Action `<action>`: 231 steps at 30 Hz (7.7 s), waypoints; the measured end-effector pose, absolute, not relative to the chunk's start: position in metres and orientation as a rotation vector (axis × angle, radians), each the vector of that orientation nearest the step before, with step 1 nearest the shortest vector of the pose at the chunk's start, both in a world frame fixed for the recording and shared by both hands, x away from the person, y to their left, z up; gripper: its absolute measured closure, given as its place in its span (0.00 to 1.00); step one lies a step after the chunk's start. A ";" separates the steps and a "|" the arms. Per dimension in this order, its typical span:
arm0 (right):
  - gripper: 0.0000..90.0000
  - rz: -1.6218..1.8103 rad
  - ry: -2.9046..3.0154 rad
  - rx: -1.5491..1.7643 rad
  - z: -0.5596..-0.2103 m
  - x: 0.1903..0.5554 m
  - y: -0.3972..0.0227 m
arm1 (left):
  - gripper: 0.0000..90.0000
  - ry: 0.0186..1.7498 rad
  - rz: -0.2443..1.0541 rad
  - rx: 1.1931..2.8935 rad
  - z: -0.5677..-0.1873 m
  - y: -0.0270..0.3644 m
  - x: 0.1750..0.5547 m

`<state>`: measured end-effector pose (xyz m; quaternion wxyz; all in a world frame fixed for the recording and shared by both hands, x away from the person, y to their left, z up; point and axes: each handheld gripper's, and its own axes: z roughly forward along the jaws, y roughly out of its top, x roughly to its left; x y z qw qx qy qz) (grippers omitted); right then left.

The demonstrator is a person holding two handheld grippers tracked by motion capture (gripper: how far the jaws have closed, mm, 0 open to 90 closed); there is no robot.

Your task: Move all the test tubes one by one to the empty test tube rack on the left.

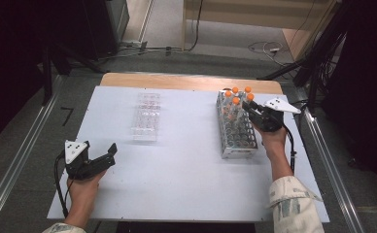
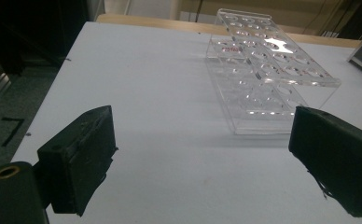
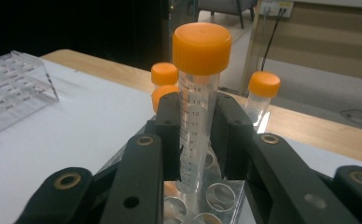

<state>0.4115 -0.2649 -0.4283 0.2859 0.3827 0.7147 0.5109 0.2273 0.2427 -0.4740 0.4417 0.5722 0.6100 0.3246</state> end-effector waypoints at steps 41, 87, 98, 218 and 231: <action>0.79 1.441 2.028 0.890 -0.396 0.378 -0.217 | 0.08 1.390 0.775 1.536 -0.440 0.184 0.302; 0.79 1.400 2.311 0.780 -0.433 0.378 -0.086 | 0.26 1.155 0.605 1.588 -0.409 0.122 0.338; 0.79 1.415 2.332 0.768 -0.435 0.376 -0.080 | 0.38 1.089 0.574 1.628 -0.406 0.106 0.338; 0.34 1.482 2.329 0.841 -0.421 0.366 -0.082 | 0.77 1.116 0.538 1.531 -0.388 0.163 0.327; 0.34 1.478 2.333 0.844 -0.422 0.367 -0.082 | 0.77 1.163 0.587 1.482 -0.385 0.197 0.321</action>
